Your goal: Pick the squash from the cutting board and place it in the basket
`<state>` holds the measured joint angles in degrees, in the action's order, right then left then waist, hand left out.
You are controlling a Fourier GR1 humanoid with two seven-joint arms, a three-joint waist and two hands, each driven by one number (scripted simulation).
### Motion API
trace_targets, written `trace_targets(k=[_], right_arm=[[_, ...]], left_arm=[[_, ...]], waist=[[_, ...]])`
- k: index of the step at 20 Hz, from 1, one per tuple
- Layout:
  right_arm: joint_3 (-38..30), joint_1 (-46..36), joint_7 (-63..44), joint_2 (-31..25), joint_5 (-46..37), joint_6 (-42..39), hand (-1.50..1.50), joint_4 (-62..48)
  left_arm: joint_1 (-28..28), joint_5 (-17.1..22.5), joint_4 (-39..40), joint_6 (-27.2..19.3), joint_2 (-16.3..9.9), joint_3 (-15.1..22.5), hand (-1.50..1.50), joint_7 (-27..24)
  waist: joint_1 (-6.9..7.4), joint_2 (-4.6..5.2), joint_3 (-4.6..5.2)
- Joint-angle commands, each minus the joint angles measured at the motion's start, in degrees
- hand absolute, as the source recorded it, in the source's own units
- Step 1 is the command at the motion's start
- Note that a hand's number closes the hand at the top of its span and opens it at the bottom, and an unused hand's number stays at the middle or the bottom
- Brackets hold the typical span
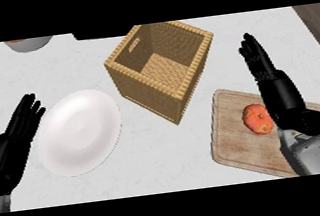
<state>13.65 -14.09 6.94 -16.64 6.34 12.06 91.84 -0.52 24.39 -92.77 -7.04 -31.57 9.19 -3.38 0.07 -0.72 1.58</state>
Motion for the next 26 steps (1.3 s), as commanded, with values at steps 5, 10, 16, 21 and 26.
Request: trace_targets(k=[5, 10, 16, 21, 26], right_arm=[[6.8, -5.3, -1.2, -0.9, 10.3, -21.3, 1.5, -3.8], [14.4, 2.0, -3.1, 13.2, 15.4, -17.2, 1.5, -1.6], [12.3, -2.9, -13.3, 6.5, -2.5, -2.8, -1.5, 10.3], [9.4, -11.6, -25.5, -8.7, -15.5, -5.9, -1.5, 10.2], [11.3, -20.0, -34.2, -24.0, -15.3, -25.8, -1.5, 10.3]], left_arm=[[8.8, -10.5, 1.7, -2.9, -4.0, -0.1, 0.0, -1.9], [10.4, -12.3, 3.2, -3.1, -3.8, 1.0, 0.0, 0.6], [9.8, -14.2, 4.7, -2.6, -2.0, 1.0, 0.0, -0.6], [10.0, -13.6, 4.5, -2.2, -2.3, 0.5, 0.0, -0.3], [11.5, -15.0, 4.8, -3.0, -1.1, 2.2, 0.0, 1.6]], waist=[[0.79, 1.5, -1.77], [-0.51, 0.83, -1.61], [-0.85, 0.29, -1.44], [-1.05, -0.2, -1.12], [-0.56, 0.05, -1.06]])
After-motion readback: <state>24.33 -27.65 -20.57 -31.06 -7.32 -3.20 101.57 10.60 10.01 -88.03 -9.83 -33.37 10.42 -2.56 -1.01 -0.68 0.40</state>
